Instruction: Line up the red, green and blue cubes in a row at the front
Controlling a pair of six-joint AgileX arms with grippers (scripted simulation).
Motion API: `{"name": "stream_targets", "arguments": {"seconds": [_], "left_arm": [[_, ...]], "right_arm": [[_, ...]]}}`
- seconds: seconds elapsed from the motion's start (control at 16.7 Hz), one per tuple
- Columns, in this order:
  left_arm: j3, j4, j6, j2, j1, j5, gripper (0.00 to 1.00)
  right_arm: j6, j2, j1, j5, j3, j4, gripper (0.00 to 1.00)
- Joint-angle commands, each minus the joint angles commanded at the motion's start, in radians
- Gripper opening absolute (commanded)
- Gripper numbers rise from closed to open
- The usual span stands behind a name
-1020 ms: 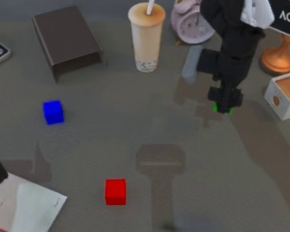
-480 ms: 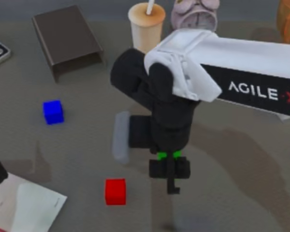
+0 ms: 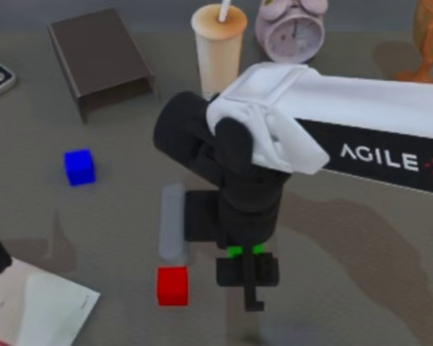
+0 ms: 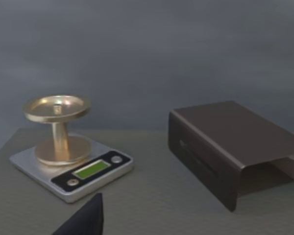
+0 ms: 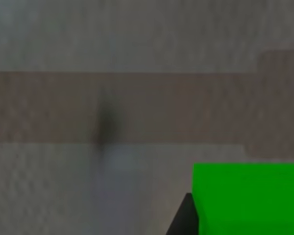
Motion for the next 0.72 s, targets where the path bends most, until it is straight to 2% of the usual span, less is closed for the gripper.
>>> {"name": "stream_targets", "arguments": {"seconds": [0.36,0.66,0.72], "left_arm": [[0.0,0.0,0.0,0.0,0.0,0.0,1.0],[0.0,0.0,0.0,0.0,0.0,0.0,1.0],[0.0,0.0,0.0,0.0,0.0,0.0,1.0]], "right_arm": [[0.002,0.06,0.002,0.001,-0.143,0.215,0.0],[0.001,0.069,0.003,0.001,-0.163,0.237,0.0],[0.001,0.069,0.003,0.001,-0.163,0.237,0.08]]}}
